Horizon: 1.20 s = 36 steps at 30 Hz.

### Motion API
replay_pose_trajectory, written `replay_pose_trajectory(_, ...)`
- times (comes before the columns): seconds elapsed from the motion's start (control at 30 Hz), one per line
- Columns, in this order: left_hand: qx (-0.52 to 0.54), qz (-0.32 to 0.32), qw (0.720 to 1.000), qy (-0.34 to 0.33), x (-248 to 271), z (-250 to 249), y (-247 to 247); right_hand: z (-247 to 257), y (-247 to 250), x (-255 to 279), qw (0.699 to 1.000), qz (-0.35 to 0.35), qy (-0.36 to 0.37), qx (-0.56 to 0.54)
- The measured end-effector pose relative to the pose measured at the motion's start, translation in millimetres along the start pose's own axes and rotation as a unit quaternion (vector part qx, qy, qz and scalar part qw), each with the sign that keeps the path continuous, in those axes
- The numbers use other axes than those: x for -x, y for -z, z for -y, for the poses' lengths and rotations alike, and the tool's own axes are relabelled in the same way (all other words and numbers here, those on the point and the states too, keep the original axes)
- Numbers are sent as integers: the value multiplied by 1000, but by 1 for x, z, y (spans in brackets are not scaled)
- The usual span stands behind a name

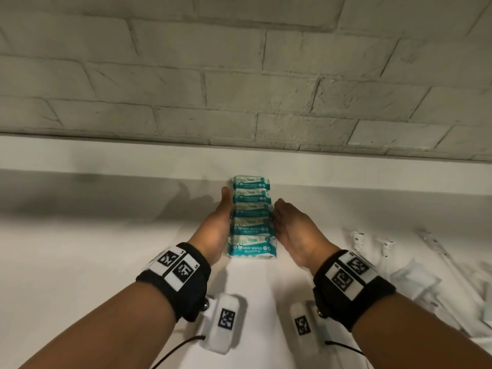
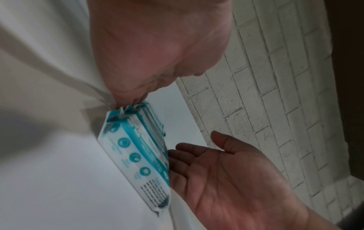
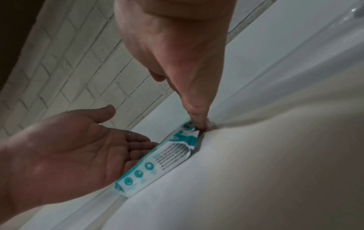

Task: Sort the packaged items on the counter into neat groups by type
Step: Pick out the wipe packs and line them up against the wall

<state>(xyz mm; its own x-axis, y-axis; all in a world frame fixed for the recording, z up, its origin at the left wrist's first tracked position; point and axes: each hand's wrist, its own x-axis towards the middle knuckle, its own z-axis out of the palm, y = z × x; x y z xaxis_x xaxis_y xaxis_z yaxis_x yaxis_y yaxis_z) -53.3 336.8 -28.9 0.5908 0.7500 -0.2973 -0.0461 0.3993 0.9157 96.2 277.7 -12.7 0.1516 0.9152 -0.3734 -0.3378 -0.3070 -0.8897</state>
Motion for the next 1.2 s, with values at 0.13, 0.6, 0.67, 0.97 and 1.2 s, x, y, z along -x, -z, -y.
replay_pose_trajectory(0.13, 5, 3, 1000, -3, -1, 1, -1, 1, 0, 3, 1000, 18, 0, -9)
replay_pose_trajectory(0.6, 5, -20, 1000, -9, 12, 12, -8, -5, -8, 21, 753, 25, 104, 649)
replay_pose_trajectory(0.67, 3, -24, 1000, -4, 11, 11, -5, -2, -7, 19, 771, 50, 82, 629)
replay_pose_trajectory(0.97, 13, -65, 998, 25, -9, -3, 0, 19, -4, -8, 901, 63, -40, 428)
replay_pose_trajectory(1.2, -44, -120, 990, 53, -39, -15, 7, 37, 2, -33, 911, 20, -43, 410)
